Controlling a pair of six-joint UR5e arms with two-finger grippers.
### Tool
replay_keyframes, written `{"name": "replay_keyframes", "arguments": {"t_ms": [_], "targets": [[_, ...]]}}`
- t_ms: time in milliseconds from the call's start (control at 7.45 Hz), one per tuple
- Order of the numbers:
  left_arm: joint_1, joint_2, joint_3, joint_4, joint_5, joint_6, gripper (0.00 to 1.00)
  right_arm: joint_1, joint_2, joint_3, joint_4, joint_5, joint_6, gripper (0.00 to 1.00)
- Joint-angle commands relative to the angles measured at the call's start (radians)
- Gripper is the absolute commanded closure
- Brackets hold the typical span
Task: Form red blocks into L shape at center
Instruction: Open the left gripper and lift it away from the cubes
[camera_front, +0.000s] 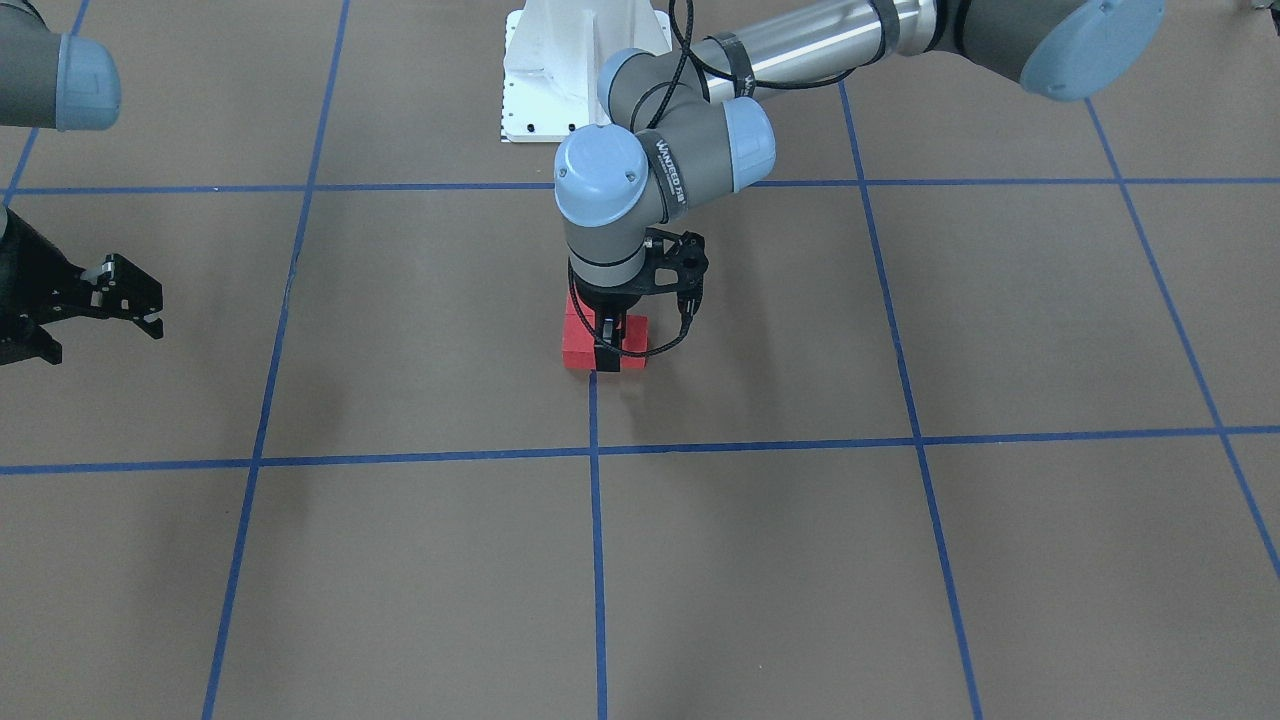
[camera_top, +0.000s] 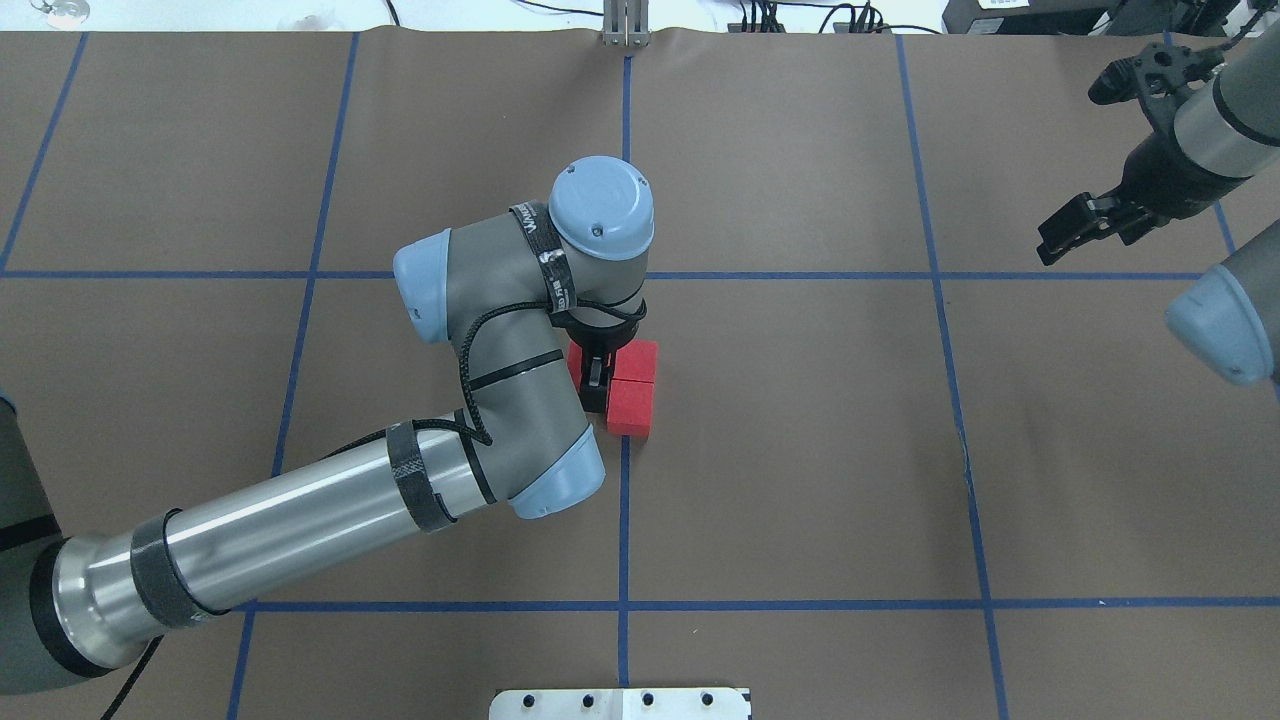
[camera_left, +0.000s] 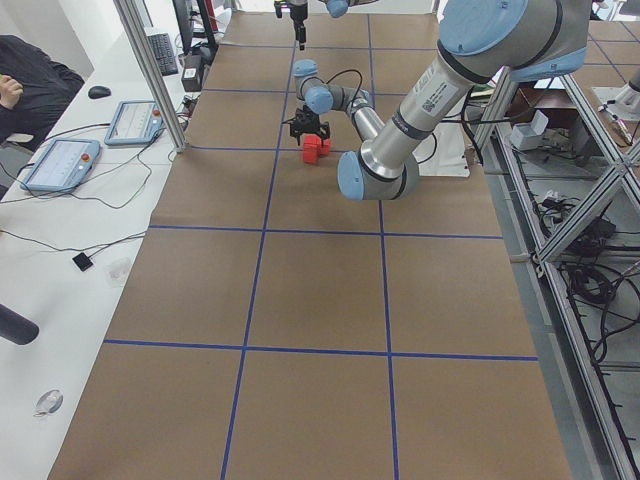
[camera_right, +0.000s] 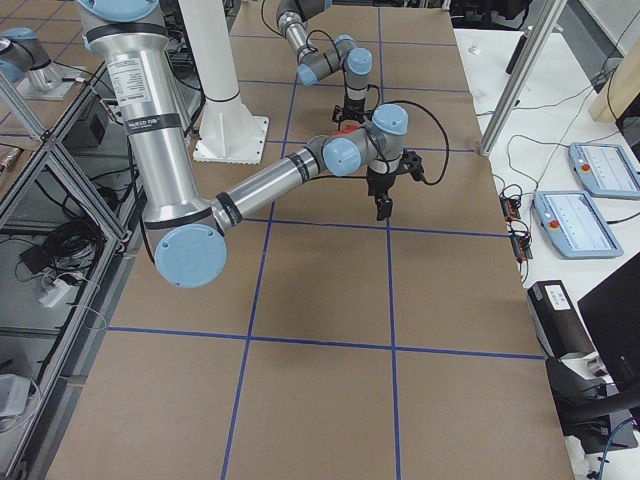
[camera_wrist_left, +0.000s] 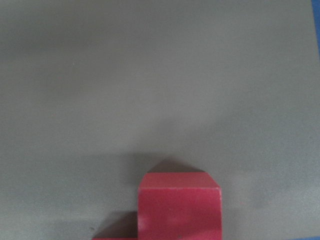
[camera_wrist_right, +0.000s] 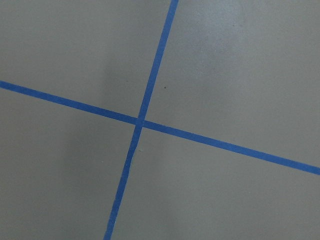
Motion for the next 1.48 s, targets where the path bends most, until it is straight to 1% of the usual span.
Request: {"name": "replay_keyframes", "arguments": {"t_ms": [0,134,268,403,537,671,805,940,1074,1208,1342], "targets": [[-0.02,-0.001,-0.068,0.097,-0.002,0.001,0.0,0.0,0.005,0.0,0.0,0.0,0.001,0.01],[-0.043,-0.001,-0.119,0.158,-0.003,0.041,0.0,0.0,0.01,0.006,0.0,-0.002,-0.001,0.01],[-0.049,0.007,-0.17,0.206,0.001,0.149,0.0,0.002,0.013,0.006,0.003,-0.008,-0.002,0.01],[-0.074,0.016,-0.191,0.206,0.007,0.228,0.0,0.012,0.014,0.001,0.009,-0.009,-0.011,0.01],[-0.1,0.052,-0.231,0.205,0.009,0.35,0.0,0.012,0.011,0.0,0.023,-0.012,-0.013,0.01],[-0.12,0.124,-0.324,0.206,0.007,0.515,0.0,0.011,0.016,-0.006,0.023,-0.024,-0.001,0.01],[-0.143,0.26,-0.472,0.205,0.007,0.685,0.0,0.02,0.013,-0.009,0.025,-0.076,-0.002,0.01],[-0.164,0.412,-0.624,0.203,0.004,0.903,0.0,0.021,0.011,-0.011,0.031,-0.112,-0.001,0.01],[-0.186,0.542,-0.74,0.202,0.003,1.025,0.0,0.032,-0.004,-0.013,0.034,-0.113,0.019,0.01],[-0.239,0.629,-0.798,0.193,-0.003,1.11,0.0,0.055,-0.048,-0.014,0.069,-0.107,0.027,0.01],[-0.3,0.695,-0.828,0.191,-0.008,1.261,0.0,0.101,-0.086,-0.043,0.122,-0.1,0.025,0.01]]}}
